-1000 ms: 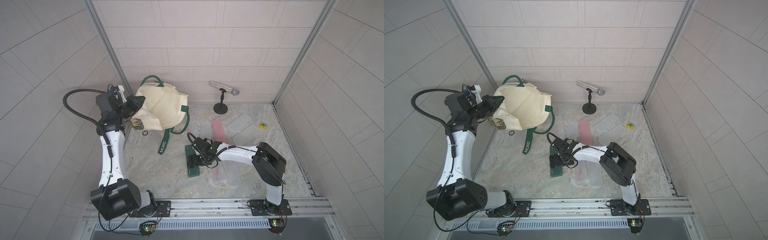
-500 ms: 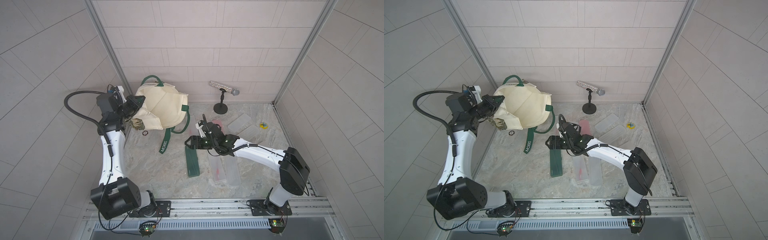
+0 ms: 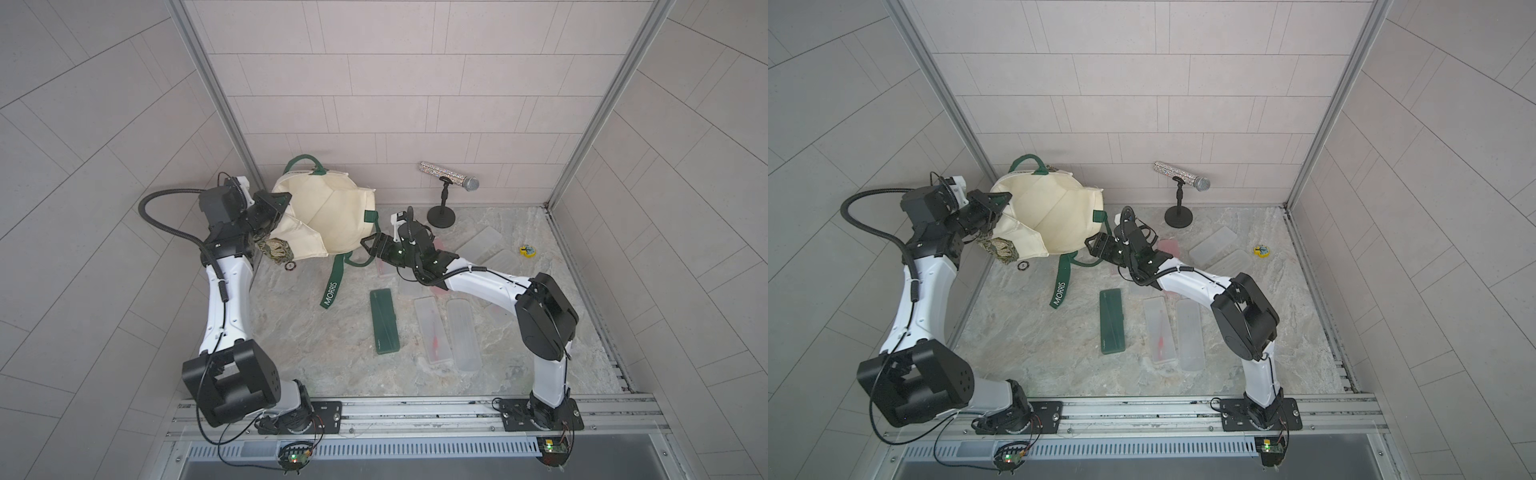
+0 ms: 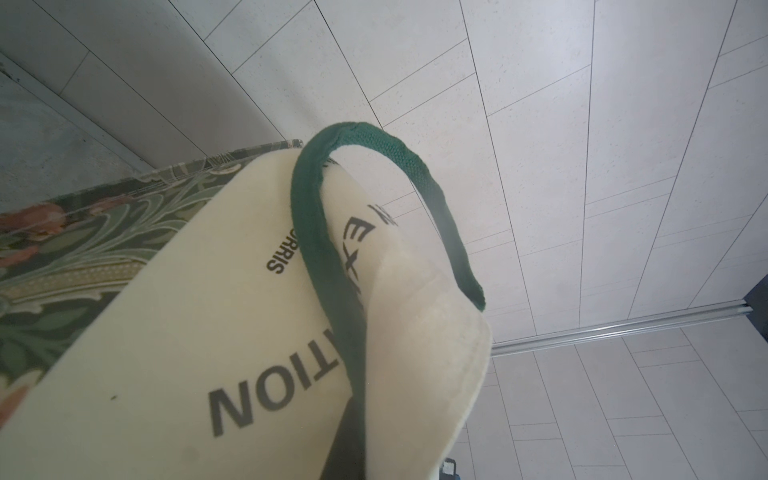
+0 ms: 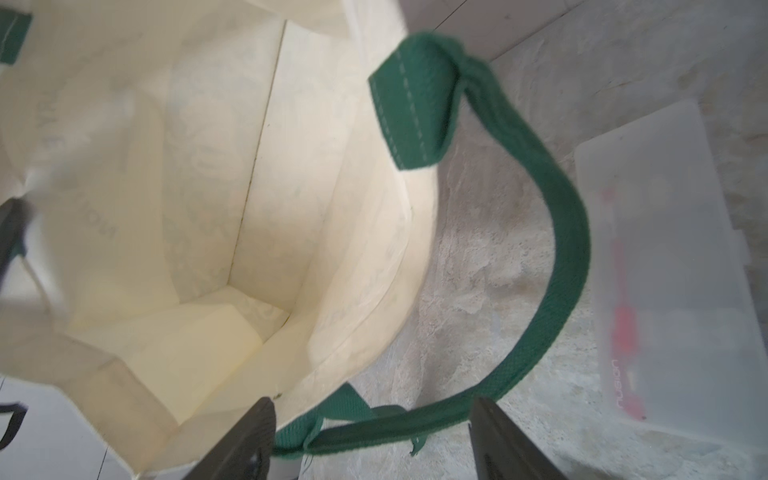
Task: Take out the pencil case from the canvas bag
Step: Place the canvas bag at the center of the board.
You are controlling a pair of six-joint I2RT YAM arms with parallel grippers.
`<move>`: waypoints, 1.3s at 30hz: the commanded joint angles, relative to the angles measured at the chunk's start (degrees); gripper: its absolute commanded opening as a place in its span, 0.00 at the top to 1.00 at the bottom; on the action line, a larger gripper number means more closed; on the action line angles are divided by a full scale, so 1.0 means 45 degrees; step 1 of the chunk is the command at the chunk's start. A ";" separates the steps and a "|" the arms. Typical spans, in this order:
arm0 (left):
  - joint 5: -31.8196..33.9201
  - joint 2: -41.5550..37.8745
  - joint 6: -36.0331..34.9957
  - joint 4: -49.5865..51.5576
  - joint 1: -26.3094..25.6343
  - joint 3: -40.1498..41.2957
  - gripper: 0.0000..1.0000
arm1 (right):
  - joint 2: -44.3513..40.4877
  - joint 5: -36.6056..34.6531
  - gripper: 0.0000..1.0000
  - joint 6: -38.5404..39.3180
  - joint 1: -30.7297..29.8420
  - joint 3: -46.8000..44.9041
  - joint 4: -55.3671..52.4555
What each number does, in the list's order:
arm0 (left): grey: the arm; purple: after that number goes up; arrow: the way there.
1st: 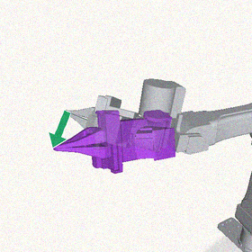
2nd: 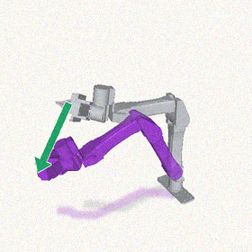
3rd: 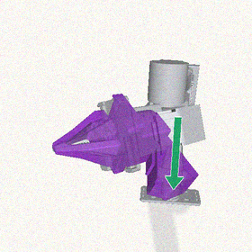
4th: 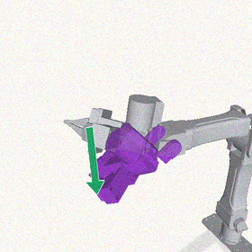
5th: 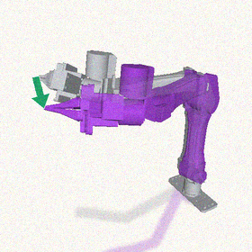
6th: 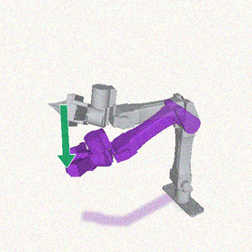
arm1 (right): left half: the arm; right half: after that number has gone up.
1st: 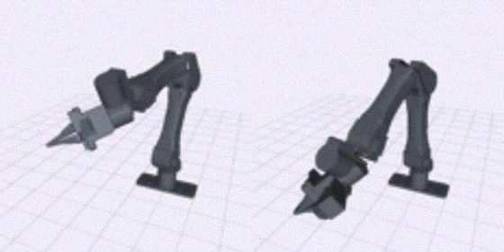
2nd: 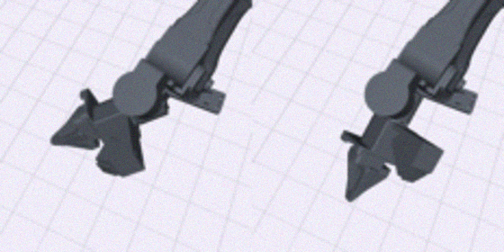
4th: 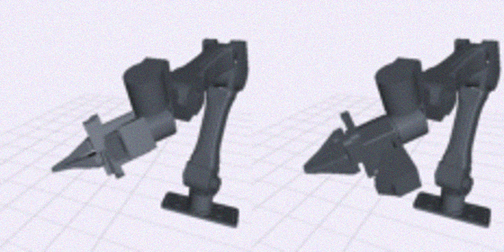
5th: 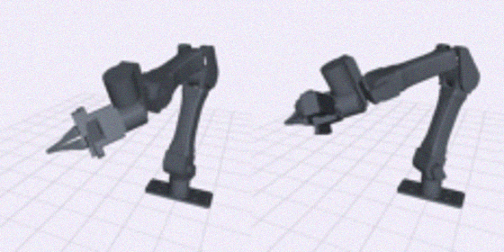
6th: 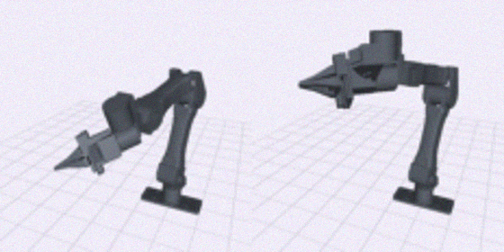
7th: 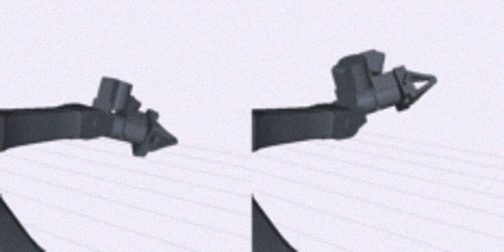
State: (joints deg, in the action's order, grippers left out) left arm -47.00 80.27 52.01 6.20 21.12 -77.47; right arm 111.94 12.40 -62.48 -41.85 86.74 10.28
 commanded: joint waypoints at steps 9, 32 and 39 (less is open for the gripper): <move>0.0192 0.0524 0.1899 -0.2228 -0.0129 0.0240 1.00 | 0.2908 -0.0424 0.33 -0.1221 0.0546 0.3889 -0.1354; 0.1159 0.3263 0.0596 -0.1583 -0.1399 -0.0886 1.00 | 0.3961 0.0466 1.00 0.1182 0.0972 0.7997 -0.2494; 0.1956 0.5072 -0.0804 -0.0554 -0.1842 -0.1960 0.96 | 0.4103 -0.0376 1.00 0.2157 0.1024 0.8992 -0.5007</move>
State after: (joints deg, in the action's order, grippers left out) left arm -40.73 101.06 53.30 2.81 13.37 -82.94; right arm 130.91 13.17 -56.53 -37.17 124.20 -6.66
